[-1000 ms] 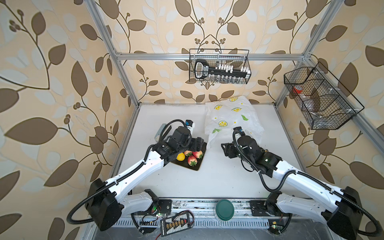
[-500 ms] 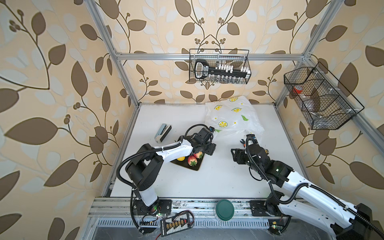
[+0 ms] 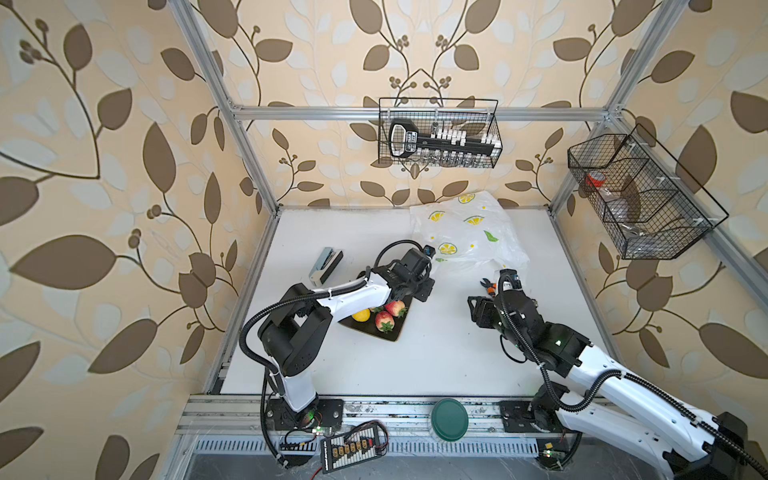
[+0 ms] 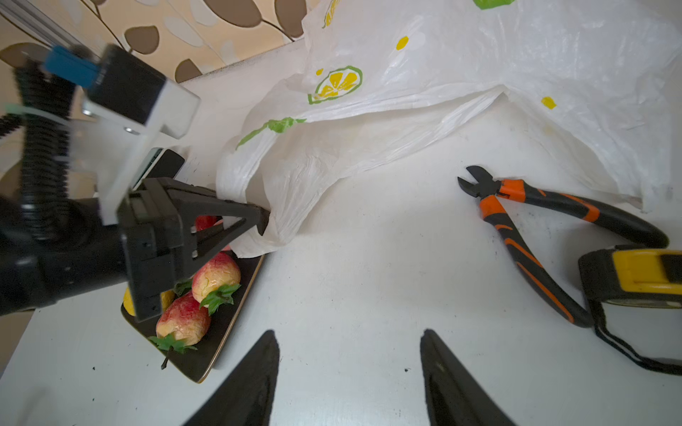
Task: Take the fake fruits out of the plastic bag
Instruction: 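Lift the bag handle with left gripper while right gripper moves back to bag, then lower the open right gripper into the bag toward the yellow fruit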
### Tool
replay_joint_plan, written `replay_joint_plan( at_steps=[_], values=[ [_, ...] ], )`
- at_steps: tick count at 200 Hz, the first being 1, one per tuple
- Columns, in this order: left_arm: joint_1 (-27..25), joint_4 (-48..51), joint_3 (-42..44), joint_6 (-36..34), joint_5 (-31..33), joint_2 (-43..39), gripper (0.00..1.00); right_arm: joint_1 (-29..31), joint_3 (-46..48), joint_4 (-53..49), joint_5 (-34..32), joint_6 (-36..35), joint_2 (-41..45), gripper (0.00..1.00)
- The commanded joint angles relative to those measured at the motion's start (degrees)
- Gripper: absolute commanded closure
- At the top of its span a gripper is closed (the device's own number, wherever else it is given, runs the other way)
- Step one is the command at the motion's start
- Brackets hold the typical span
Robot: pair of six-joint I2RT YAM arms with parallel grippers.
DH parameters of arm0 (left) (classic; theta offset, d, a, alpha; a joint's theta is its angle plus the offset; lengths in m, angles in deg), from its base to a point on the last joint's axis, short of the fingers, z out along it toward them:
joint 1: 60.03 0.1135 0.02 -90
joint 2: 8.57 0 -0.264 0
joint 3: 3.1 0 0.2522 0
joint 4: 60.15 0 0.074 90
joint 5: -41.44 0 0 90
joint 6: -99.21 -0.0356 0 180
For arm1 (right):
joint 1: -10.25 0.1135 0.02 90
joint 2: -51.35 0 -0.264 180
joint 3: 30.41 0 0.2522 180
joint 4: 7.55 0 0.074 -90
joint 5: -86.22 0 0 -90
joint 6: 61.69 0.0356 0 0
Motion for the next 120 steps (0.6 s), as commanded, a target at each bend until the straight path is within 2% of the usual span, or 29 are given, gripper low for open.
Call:
replay_joint_plan(
  at_steps=[1,16,32,46,62,83,120],
  values=[
    [0.0,0.7,-3.5,-1.0,-0.8,-6.2,1.0,-1.1,-1.2,3.2,-0.6,1.6,-3.2,0.42],
    [0.0,0.9,-3.8,-0.8,-1.6,-7.9,1.0,-3.2,-3.1,3.5,1.7,4.7,-6.4,0.44],
    [0.1,0.8,-3.9,-0.6,-2.1,-9.4,1.0,-7.7,-5.0,4.9,8.2,10.8,-9.9,0.52],
    [0.1,1.2,-4.3,-1.2,-3.8,-9.8,1.0,-11.0,-4.9,8.6,14.9,20.0,-12.0,0.6],
    [0.1,2.2,-5.2,-1.7,-6.0,-9.5,1.0,-12.8,-2.7,16.7,19.8,30.2,-13.7,0.62],
    [0.1,2.7,-5.6,-2.0,-7.6,-9.4,1.0,-13.1,-0.3,27.4,21.5,41.1,-16.3,0.66],
    [0.1,3.0,-4.8,-2.7,-8.4,-10.1,1.0,-13.2,-1.9,35.7,21.2,50.1,-21.4,0.67]
  ],
)
